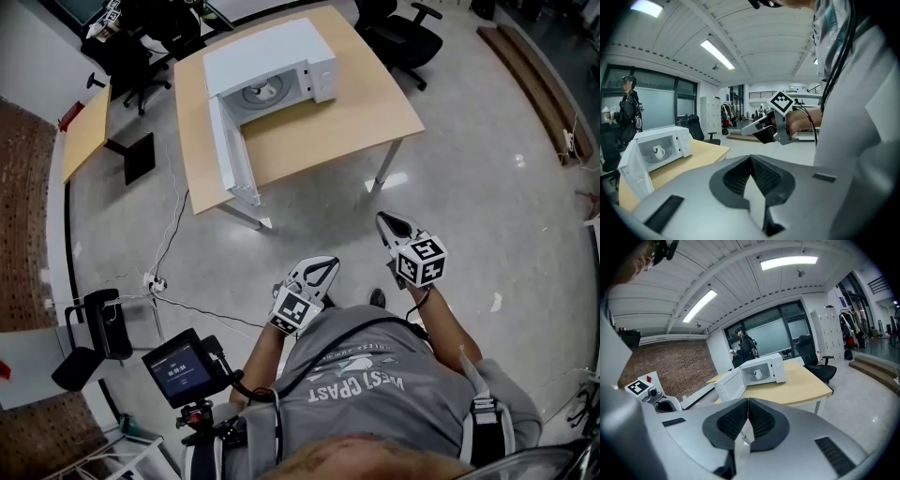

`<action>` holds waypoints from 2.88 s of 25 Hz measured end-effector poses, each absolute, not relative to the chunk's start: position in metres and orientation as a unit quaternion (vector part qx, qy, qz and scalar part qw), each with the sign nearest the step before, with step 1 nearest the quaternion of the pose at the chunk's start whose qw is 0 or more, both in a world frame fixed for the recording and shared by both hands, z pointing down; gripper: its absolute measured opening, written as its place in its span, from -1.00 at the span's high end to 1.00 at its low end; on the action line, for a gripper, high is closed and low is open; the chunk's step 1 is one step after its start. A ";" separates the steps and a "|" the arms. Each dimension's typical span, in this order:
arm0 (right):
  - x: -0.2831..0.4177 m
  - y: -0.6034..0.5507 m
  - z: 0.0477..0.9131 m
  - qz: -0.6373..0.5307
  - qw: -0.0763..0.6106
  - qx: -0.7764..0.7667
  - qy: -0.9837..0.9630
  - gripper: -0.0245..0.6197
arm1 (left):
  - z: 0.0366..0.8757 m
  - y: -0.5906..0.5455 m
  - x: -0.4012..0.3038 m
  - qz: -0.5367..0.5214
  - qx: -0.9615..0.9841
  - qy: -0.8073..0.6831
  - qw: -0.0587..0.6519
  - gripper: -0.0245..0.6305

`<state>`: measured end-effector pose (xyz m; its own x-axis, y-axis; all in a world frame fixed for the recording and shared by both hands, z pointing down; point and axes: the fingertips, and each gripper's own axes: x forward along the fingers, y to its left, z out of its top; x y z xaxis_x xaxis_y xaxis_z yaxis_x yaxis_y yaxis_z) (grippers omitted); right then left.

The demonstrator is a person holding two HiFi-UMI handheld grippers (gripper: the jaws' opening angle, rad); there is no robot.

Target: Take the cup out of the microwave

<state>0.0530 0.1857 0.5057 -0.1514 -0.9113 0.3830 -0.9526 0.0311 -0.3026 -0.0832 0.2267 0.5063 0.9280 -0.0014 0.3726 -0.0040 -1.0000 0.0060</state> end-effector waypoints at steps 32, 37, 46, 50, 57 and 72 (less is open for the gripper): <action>0.026 0.079 0.427 0.144 0.044 0.671 -0.726 0.89 | 0.429 0.076 -0.188 0.079 0.985 -0.142 0.052 0.79; 0.007 0.040 0.415 0.123 0.058 0.654 -0.744 0.89 | 0.425 0.051 -0.218 0.070 0.983 -0.167 0.035 0.79; 0.026 -0.089 0.431 0.115 0.071 0.608 -0.783 0.89 | 0.417 0.008 -0.236 0.078 0.966 -0.244 0.019 0.79; 0.031 -0.162 0.452 0.130 0.084 0.560 -0.814 0.88 | 0.414 -0.021 -0.232 0.086 0.947 -0.306 0.043 0.79; 0.065 -0.291 0.514 0.135 0.130 0.542 -0.819 0.49 | 0.419 -0.081 -0.185 0.089 0.925 -0.361 0.072 0.79; 0.094 -0.464 0.650 0.128 0.241 0.531 -0.802 0.44 | 0.432 -0.123 -0.121 0.160 0.886 -0.424 0.099 0.79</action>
<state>0.0937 -0.4641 0.6501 -0.3197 -0.7905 0.5224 -0.9138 0.4031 0.0508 -0.1213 -0.1232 0.4316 0.5889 -0.7193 0.3686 -0.7831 -0.6207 0.0400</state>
